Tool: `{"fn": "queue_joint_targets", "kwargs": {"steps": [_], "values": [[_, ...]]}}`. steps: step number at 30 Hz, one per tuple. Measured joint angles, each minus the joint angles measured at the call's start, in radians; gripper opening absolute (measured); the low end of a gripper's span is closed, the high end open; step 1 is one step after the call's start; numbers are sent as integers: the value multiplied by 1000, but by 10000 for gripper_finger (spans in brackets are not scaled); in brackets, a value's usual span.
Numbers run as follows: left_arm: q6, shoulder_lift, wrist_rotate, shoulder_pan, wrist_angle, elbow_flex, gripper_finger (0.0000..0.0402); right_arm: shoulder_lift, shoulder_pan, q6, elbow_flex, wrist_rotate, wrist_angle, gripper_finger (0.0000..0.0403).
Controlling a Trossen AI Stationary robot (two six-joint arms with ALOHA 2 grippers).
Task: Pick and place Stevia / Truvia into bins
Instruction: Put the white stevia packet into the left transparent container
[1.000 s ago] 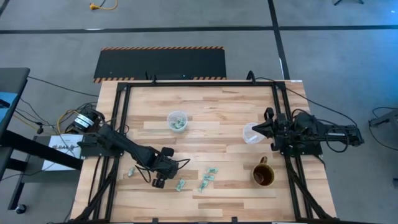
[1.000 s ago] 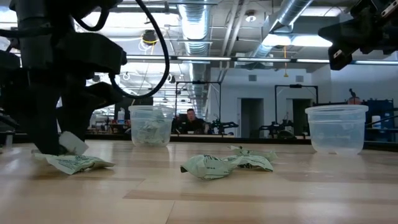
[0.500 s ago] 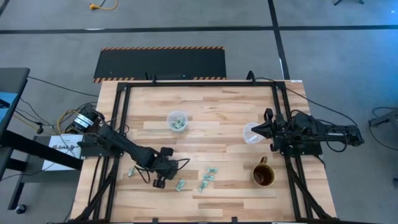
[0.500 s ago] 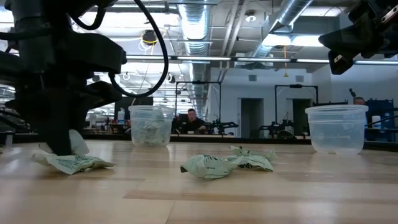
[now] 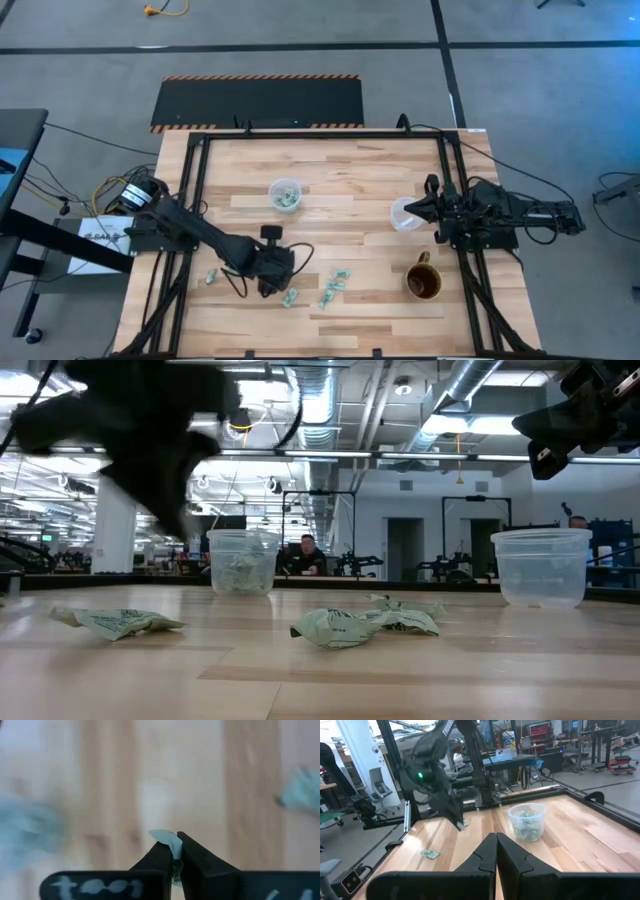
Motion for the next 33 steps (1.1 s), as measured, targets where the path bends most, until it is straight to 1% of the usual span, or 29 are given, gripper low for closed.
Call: {"fn": "queue_joint_targets", "kwargs": {"steps": [5, 7, 9, 11, 12, 14, 17, 19, 23, 25, 27, 31, 33], "values": [[28, -2, -257, 1, -192, 139, 1, 0, 0, 0, 0, 0, 0, 0], [57, -4, -382, 3, -258, 176, 1, 0, 0, 0, 0, 0, 0, 0], [67, -17, -480, 18, -311, 198, 1, 0, 0, 0, 0, 0, 0, 0], [61, -45, -530, 55, -318, 203, 1, 0, 0, 0, 0, 0, 0, 0], [54, -65, -532, 81, -317, 197, 1, 0, 0, 0, 0, 0, 0, 0], [46, -105, -492, 139, -320, 183, 1, 0, 0, 0, 0, 0, -1, 0], [48, -164, -396, 242, -287, 148, 1, 0, 0, 0, 0, 0, -8, 0], [97, -199, -289, 312, -204, 120, 1, 0, 0, 0, 0, 0, -18, 0], [247, -253, -13, 445, 49, 39, 0, 0, 0, 0, 0, 0, -22, 0], [271, -266, 74, 503, 125, 12, 0, 0, 0, 0, 0, 0, -22, 0], [269, -267, 122, 554, 140, 0, 0, 0, 0, 0, 0, 0, -22, 0], [222, -245, 205, 620, 80, -1, 0, 0, 0, 0, 0, 0, -22, 0], [215, -238, 213, 632, 59, -2, 0, 0, 0, 0, 0, 0, -22, 0]]}}
